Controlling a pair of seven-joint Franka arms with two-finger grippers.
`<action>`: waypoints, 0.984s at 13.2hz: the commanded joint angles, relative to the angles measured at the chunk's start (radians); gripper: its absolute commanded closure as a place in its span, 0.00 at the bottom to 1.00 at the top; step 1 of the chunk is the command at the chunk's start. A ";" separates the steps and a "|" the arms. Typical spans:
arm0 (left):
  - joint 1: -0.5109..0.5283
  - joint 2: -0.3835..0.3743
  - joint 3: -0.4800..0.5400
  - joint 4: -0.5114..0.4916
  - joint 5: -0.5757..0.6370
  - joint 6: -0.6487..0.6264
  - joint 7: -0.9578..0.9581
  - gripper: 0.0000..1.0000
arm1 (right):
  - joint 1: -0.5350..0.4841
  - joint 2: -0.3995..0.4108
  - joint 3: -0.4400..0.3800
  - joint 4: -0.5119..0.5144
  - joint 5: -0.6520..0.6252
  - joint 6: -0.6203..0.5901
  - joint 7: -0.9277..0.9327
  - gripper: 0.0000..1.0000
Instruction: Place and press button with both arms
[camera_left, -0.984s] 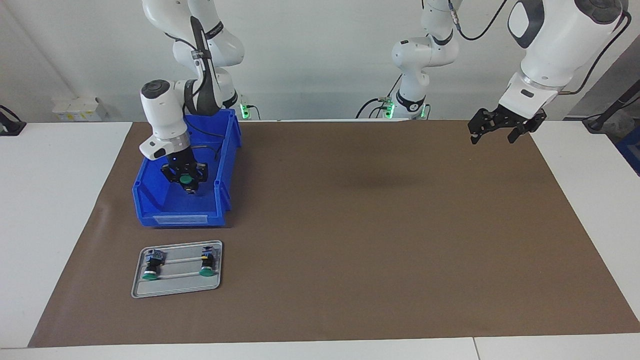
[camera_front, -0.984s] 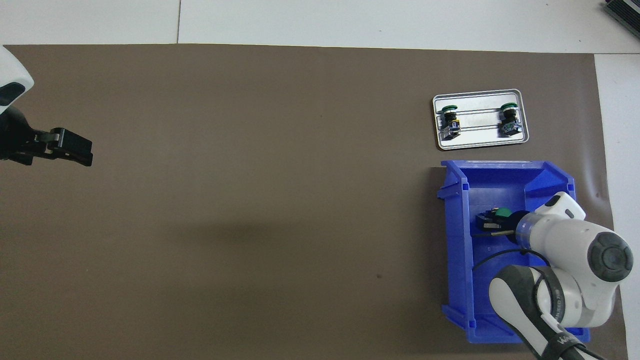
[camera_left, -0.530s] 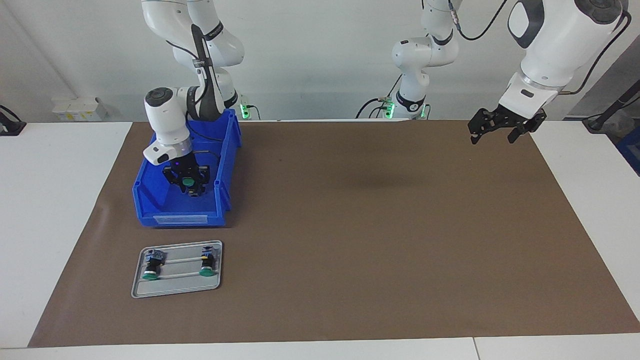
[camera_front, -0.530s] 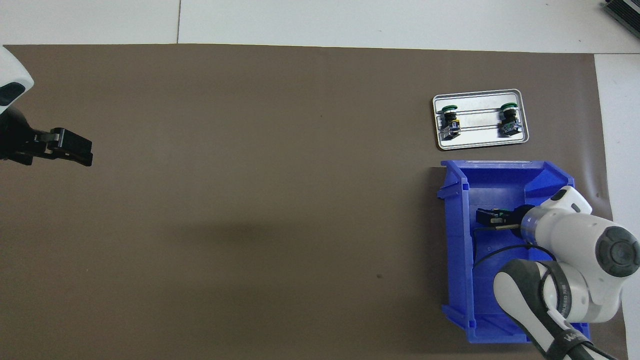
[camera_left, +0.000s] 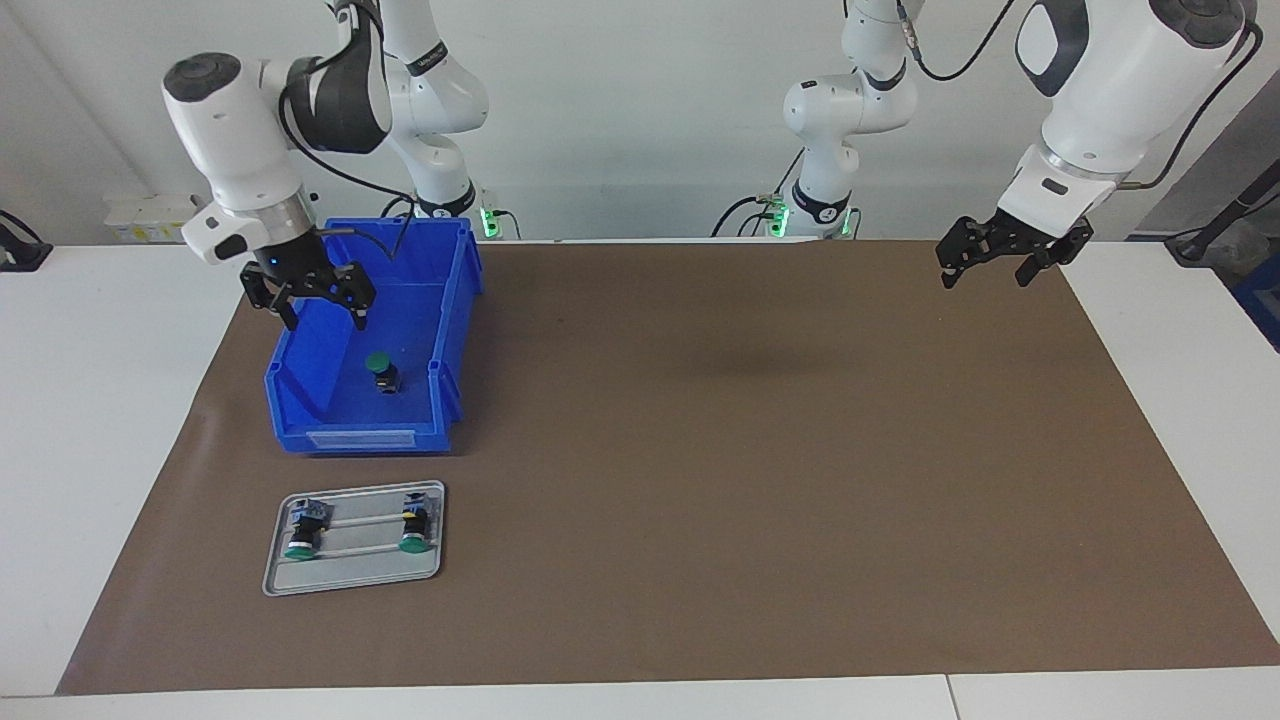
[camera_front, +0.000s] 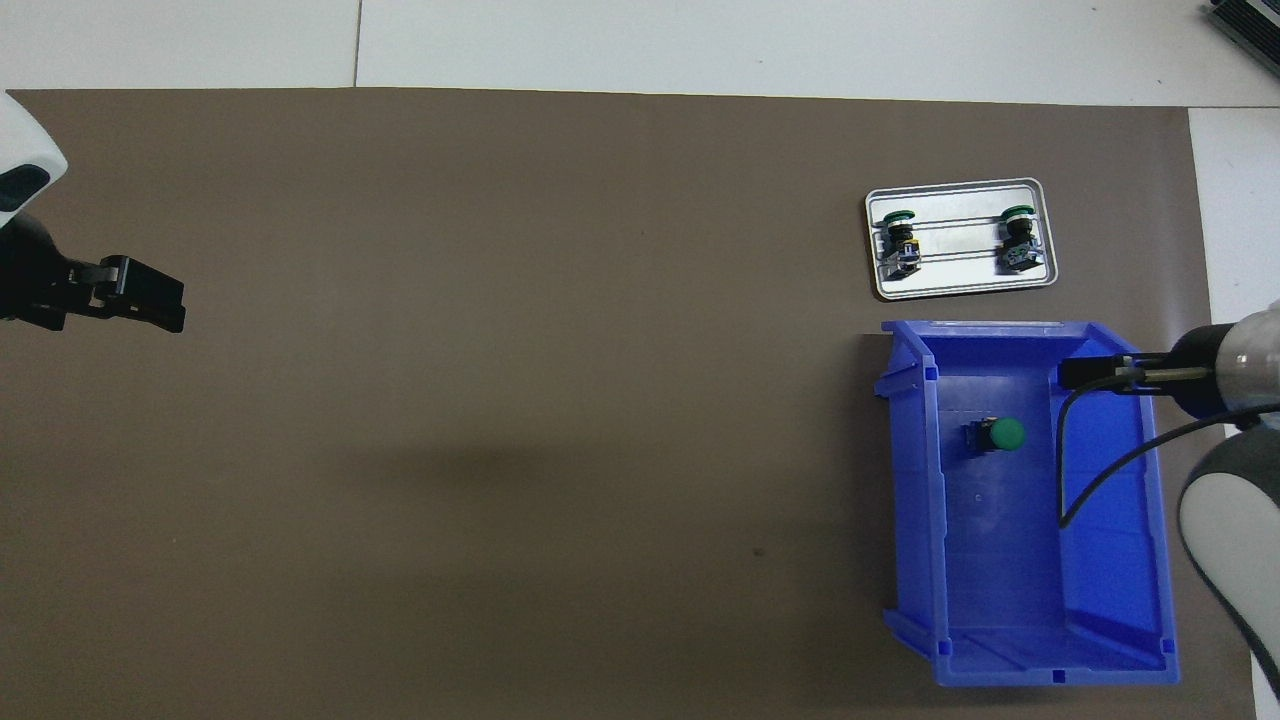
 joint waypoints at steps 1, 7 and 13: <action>0.014 -0.028 -0.005 -0.029 -0.011 -0.004 0.007 0.00 | -0.022 0.039 0.013 0.191 -0.001 -0.164 0.009 0.00; 0.014 -0.028 -0.005 -0.029 -0.011 -0.004 0.007 0.00 | -0.059 0.171 0.014 0.560 -0.021 -0.485 0.006 0.00; 0.014 -0.028 -0.005 -0.029 -0.012 -0.004 0.007 0.00 | -0.067 0.149 0.023 0.491 -0.016 -0.445 -0.025 0.00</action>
